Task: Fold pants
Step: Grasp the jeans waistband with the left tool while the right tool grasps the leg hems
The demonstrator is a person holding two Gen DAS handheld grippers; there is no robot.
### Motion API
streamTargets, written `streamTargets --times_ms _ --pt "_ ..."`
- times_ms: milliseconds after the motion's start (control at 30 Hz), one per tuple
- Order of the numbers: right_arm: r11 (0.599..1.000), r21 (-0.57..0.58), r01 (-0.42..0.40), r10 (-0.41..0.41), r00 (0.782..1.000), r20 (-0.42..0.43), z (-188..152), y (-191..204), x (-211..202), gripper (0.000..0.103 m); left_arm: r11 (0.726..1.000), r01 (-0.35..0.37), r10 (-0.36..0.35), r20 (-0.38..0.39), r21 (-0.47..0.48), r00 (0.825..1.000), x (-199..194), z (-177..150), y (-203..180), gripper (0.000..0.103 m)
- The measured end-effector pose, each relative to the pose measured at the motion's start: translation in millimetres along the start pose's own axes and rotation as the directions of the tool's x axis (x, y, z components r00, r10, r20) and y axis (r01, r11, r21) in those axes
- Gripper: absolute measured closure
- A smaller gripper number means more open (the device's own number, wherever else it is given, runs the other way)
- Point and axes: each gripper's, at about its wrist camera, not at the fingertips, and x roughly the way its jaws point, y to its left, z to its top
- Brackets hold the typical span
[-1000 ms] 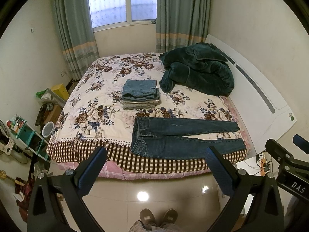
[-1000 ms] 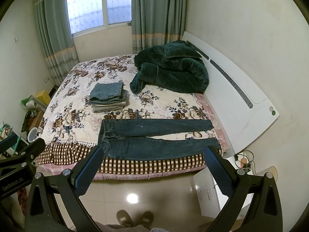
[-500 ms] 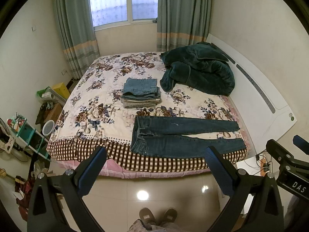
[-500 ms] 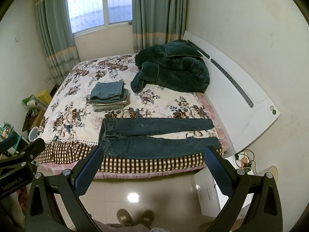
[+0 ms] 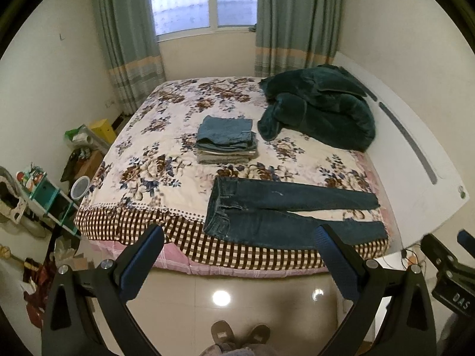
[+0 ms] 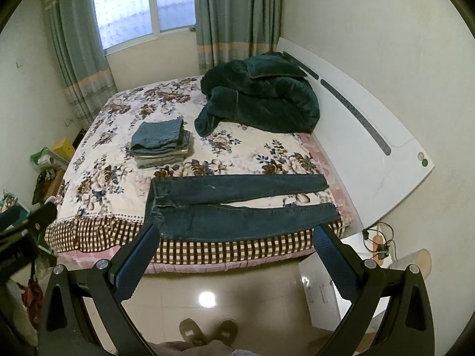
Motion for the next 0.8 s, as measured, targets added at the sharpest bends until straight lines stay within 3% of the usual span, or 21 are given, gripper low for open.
streamTargets --times_ms 167,500,700,800 --pt "1.000 0.015 0.018 -0.017 1.000 -0.016 -2 -25 60 0.000 0.999 -0.025 0.025 -0.025 -0.025 0.999 30 9 -11 0.000" --pt "0.996 0.044 0.079 -0.074 0.991 -0.112 27 -60 178 0.000 0.999 -0.039 0.040 -0.072 0.006 0.997 101 43 -38 0.000" --pt "0.989 0.091 0.114 -0.098 0.982 -0.164 64 -78 269 0.000 0.999 -0.033 0.037 -0.136 0.026 0.990 183 77 -51 0.000" --pt "0.982 0.140 0.130 -0.099 0.973 -0.209 88 -87 325 0.000 0.999 -0.030 0.035 -0.210 0.030 0.977 242 95 -57 0.000"
